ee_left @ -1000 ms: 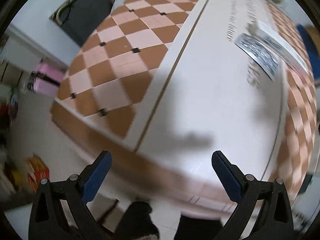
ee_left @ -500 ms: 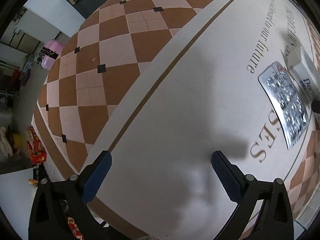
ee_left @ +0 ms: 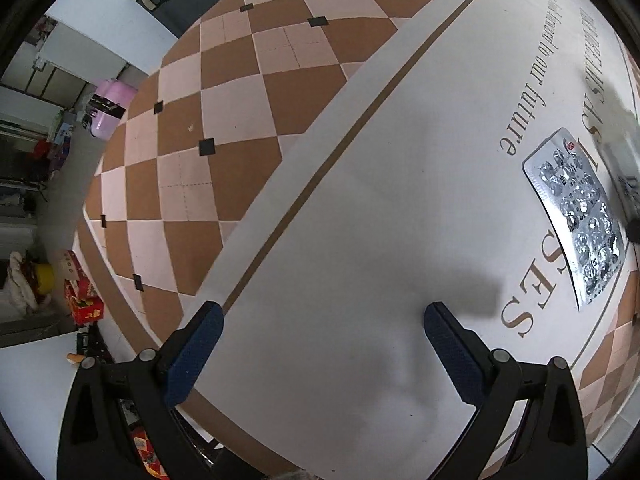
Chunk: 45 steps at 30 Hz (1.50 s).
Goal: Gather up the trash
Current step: 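Grasp the silver blister pack with the left tool while the right tool grasps the Doctor toothpaste box, then carry the blister pack and toothpaste box over the trash bin and release both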
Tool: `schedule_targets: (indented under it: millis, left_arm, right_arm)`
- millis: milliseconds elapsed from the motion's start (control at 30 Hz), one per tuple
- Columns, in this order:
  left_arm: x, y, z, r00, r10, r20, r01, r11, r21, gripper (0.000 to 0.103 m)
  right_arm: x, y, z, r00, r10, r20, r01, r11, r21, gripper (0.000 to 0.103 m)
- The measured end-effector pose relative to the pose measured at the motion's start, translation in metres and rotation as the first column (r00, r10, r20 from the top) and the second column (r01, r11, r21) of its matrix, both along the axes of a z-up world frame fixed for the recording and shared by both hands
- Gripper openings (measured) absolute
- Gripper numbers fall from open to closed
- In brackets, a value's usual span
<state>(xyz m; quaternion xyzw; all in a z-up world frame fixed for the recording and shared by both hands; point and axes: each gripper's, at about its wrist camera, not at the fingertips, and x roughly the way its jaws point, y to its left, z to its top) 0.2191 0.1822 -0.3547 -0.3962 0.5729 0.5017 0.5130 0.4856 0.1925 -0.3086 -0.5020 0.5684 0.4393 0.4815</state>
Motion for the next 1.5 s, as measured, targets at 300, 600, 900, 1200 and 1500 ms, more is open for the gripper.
schedule_targets:
  millis: [300, 600, 900, 1200, 1500]
  left_arm:
    - [0.048, 0.021, 0.018, 0.987, 0.072, 0.144, -0.064, 0.996, -0.059, 0.103]
    - [0.105, 0.053, -0.01, 0.902, 0.341, 0.266, -0.268, 0.923, -0.276, 0.097]
    - [0.105, 0.034, 0.0, 0.96, 0.212, 0.184, -0.185, 0.971, -0.153, 0.062]
    - [0.1, -0.009, 0.005, 0.955, -0.27, 0.122, 0.277, 0.96, -0.046, 0.062]
    - [0.083, -0.008, -0.001, 0.955, -0.233, 0.183, 0.252, 0.964, -0.086, 0.065]
  right_arm:
    - [0.098, -0.087, 0.013, 0.83, -0.558, -0.003, 0.555, 0.826, 0.092, 0.062]
    - [0.142, -0.094, 0.012, 0.74, -0.672, 0.012, 0.665, 0.735, 0.133, 0.059]
    - [0.114, -0.091, -0.001, 0.755, -0.655, -0.025, 0.653, 0.749, 0.108, 0.058]
    - [0.067, -0.133, 0.007, 0.754, -0.649, -0.105, 0.656, 0.752, 0.063, 0.058]
    - [0.043, -0.125, -0.01, 0.804, -0.594, -0.025, 0.595, 0.804, 0.024, 0.067]
